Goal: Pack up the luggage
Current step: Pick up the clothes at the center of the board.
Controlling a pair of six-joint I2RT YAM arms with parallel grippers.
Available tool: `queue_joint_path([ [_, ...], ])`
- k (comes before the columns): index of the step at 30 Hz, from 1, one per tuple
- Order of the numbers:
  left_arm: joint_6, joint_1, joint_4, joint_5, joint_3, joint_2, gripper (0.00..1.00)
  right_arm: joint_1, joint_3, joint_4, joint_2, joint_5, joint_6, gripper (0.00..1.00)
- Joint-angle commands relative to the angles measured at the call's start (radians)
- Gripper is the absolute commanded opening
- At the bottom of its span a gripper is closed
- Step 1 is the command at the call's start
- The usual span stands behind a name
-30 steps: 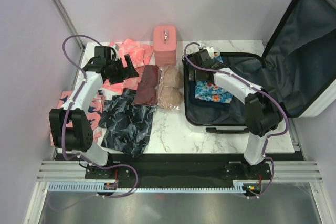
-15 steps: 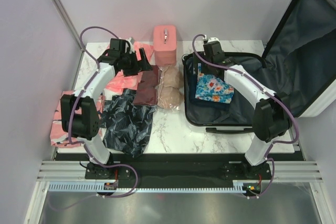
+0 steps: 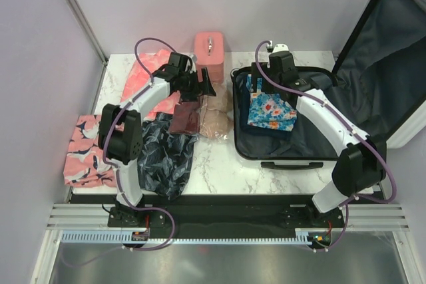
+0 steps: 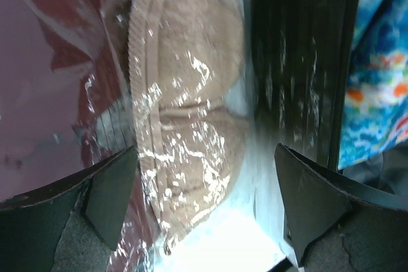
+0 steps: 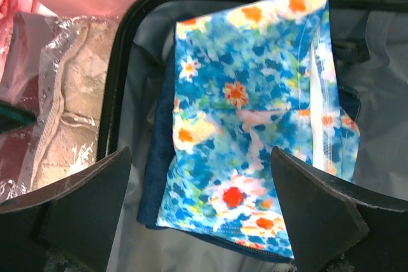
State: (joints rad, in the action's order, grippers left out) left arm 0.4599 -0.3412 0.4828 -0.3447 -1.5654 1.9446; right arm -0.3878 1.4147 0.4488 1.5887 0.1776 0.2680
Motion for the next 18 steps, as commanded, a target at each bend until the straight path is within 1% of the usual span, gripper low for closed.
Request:
queue_joint_path([
  [1,0.052,0.010,-0.058,0.047,-0.076,0.037,0.95,0.006,-0.029,-0.004,-0.050,-0.023,0.016,0.98],
  [5,0.056,0.008,-0.099,0.061,-0.116,0.100,0.93,0.004,-0.042,-0.001,-0.070,-0.038,0.022,0.98],
  [9,0.040,0.001,-0.104,0.082,-0.159,0.160,0.92,0.006,-0.043,0.014,-0.084,-0.050,0.010,0.98],
  [14,0.028,-0.002,-0.105,0.159,-0.162,0.174,0.92,0.006,-0.049,0.033,-0.101,-0.049,-0.010,0.98],
  [18,0.016,-0.002,-0.098,0.182,-0.150,0.162,0.92,0.007,-0.056,0.034,-0.099,-0.050,0.014,0.98],
])
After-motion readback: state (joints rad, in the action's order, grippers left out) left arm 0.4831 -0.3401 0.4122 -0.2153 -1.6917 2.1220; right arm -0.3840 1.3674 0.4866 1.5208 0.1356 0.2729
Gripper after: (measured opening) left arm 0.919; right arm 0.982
